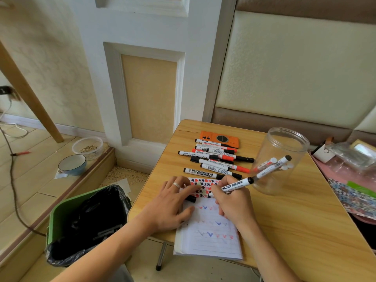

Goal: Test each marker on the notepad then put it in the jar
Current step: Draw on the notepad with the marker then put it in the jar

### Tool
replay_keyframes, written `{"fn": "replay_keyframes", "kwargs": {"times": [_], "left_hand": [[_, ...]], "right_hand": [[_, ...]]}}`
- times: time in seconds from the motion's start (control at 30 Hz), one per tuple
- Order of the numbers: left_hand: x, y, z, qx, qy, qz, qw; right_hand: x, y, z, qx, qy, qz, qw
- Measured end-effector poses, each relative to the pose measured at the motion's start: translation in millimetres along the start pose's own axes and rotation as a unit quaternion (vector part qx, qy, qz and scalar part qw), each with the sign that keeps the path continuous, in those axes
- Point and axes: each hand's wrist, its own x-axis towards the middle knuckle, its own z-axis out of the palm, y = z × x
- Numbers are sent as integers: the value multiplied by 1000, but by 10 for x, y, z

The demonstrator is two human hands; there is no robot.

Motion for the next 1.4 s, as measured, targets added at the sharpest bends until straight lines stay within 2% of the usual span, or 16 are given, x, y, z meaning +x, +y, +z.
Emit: {"fn": "replay_keyframes", "kwargs": {"times": [0.2,0.33,0.57,0.73,0.97,1.1,1.23,1.3,1.4], "left_hand": [[-11,25,7,8,60,-5,998],[-23,23,5,-12,87,-3,996],[-28,40,-30,-31,92,13,995],[-30,49,-37,-19,100,24,994],[-49,62,-57,-45,93,49,993],[-45,57,-53,-45,97,37,994],[-48,86,-77,-53,113,20,992],[-56,93,-90,-64,108,15,992],[-74,78,-84,-105,96,4,990]], "right_hand": [[-104,-22,79,55,-43,16,997],[-125,-9,106,81,-43,24,996],[-121,-19,80,109,-89,-4,990],[-106,-3,77,129,-88,-21,988],[-118,-35,68,87,-149,-74,982],[-139,-45,11,165,-119,-8,979],[-75,-11,-25,275,-10,48,960],[-64,18,-34,278,15,42,960],[-82,44,-30,231,-8,7,973]]}}
